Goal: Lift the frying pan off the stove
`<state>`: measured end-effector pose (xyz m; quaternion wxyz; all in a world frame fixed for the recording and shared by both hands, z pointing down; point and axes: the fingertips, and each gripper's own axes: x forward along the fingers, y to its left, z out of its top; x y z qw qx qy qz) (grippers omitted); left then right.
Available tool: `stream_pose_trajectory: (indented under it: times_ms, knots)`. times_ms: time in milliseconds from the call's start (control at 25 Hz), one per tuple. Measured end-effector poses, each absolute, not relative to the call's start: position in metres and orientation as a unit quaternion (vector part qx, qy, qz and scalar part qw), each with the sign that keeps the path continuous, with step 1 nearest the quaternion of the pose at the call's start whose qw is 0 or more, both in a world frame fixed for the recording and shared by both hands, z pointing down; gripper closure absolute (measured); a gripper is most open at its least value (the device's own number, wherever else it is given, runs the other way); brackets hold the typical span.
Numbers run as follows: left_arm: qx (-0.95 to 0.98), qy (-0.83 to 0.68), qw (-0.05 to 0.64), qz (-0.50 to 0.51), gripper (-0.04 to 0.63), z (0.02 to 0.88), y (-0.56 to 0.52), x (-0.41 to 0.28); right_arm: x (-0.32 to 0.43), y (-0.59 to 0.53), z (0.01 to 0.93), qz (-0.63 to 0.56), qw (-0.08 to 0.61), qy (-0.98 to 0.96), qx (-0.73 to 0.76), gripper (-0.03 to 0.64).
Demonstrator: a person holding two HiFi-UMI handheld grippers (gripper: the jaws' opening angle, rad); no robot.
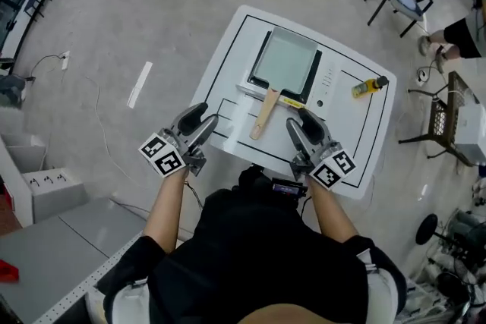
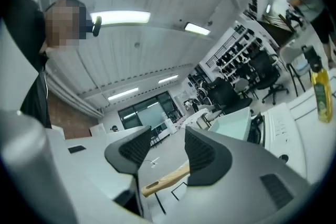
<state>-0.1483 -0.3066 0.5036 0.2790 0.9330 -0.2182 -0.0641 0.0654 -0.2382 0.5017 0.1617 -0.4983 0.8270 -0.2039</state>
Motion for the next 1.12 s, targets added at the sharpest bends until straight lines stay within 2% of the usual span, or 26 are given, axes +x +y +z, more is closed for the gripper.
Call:
stream_pose_trajectory:
  times_ms: [240,640,920,1120]
  knots:
    - [0.905,-0.133,0.402,-0.042,0.370,0.543,-0.331,-0.096,0.083,-0.254,0.547,-0.344,0.210,0.792,-0.459,0.420]
    - [0.799,0.042,0.599,0.038,0.349,0.617,-0.322,-0.035,0.064,-0.278,0.612,-0.553,0.247,0.713,-0.353,0.410]
    - [0.720,0.146,0.676,0.062,0.336,0.632,-0.288,-0.011,0.042,-0.284,0.627,-0.613,0.274,0.674,-0.310,0.402]
    - [0.693,0.179,0.695,0.072,0.331,0.641,-0.285,0.003,0.034,-0.304,0.636,-0.617,0.266,0.679,-0.294,0.402]
